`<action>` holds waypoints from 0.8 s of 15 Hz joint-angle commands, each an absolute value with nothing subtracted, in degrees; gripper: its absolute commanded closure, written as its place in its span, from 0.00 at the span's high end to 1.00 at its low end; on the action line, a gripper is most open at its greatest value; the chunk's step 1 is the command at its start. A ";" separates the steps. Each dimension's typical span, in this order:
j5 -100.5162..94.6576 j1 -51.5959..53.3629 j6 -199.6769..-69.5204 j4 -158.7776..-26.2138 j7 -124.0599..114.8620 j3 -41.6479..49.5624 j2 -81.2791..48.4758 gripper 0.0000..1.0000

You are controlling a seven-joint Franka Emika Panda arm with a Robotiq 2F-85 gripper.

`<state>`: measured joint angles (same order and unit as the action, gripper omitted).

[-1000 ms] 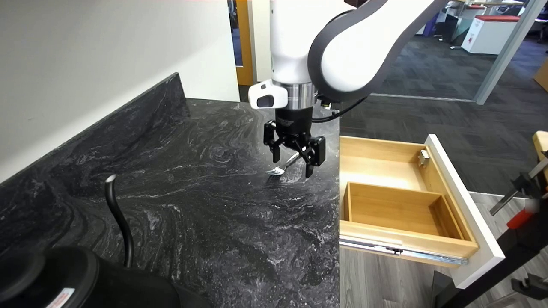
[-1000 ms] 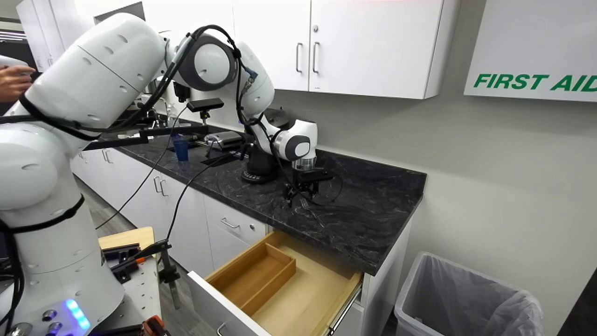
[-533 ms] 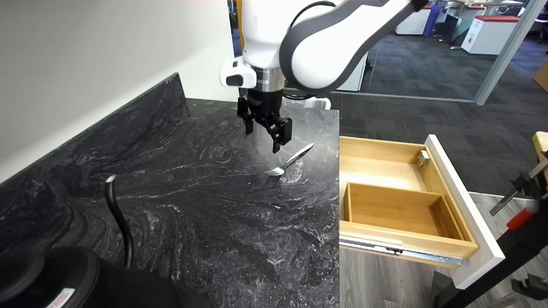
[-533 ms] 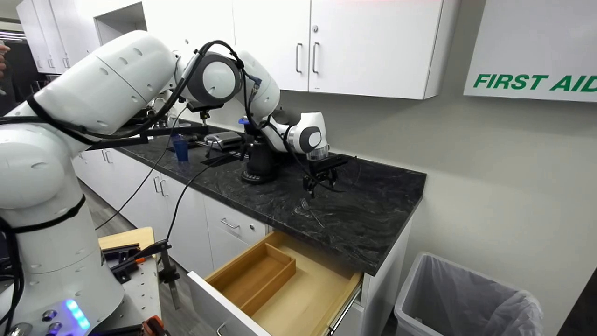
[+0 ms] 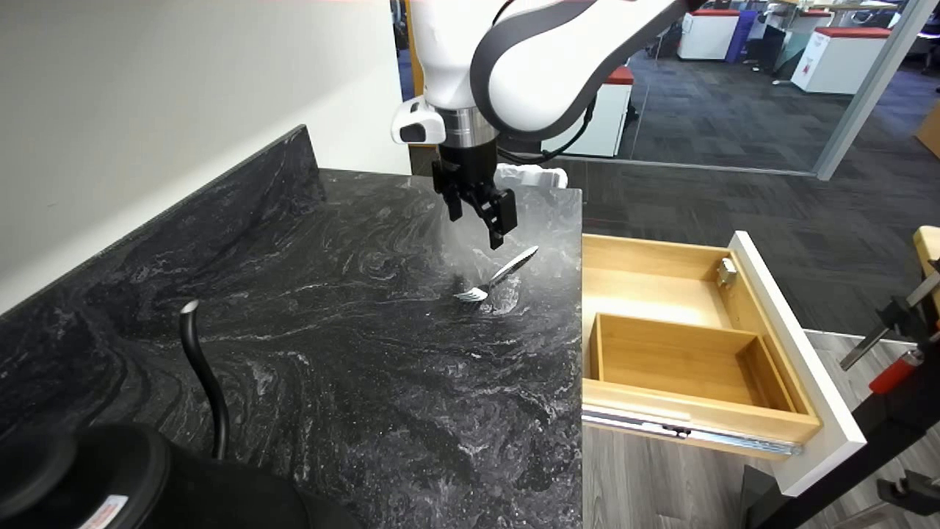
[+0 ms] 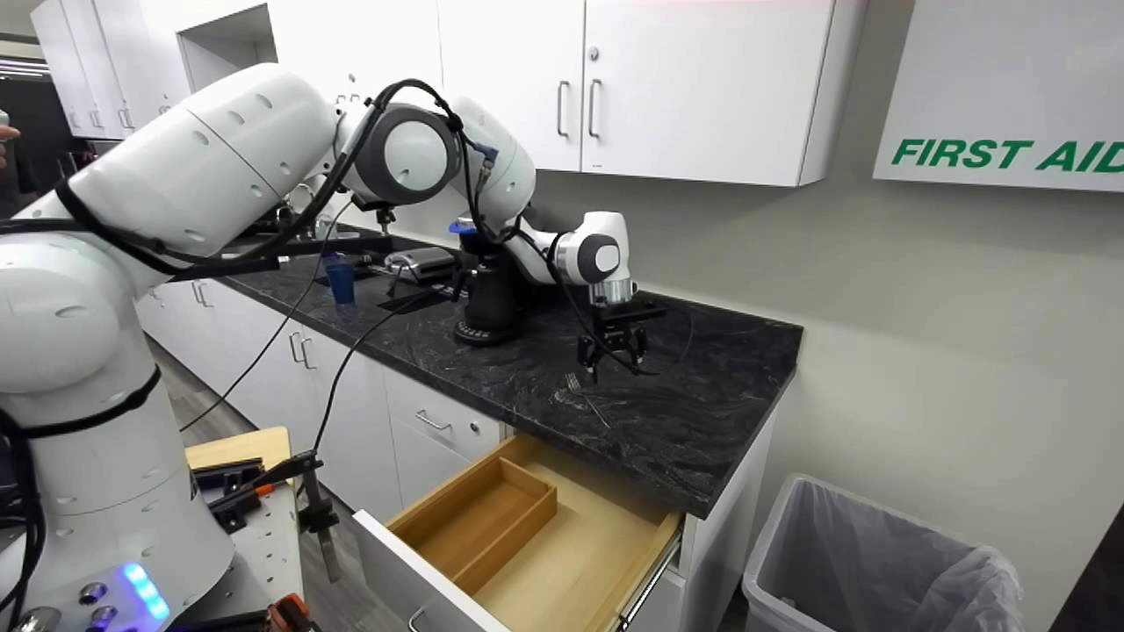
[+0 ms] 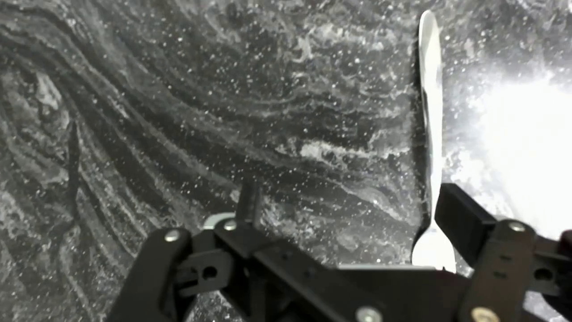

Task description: Pick the fork on the counter and put it in the open drawer

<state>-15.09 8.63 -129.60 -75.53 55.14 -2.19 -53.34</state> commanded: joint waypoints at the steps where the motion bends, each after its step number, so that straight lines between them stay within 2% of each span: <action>1: -14.90 7.61 -125.06 -73.58 53.25 -3.32 -54.67 1.00; 12: -12.33 7.05 -116.17 -71.30 50.74 -5.13 -54.85 1.00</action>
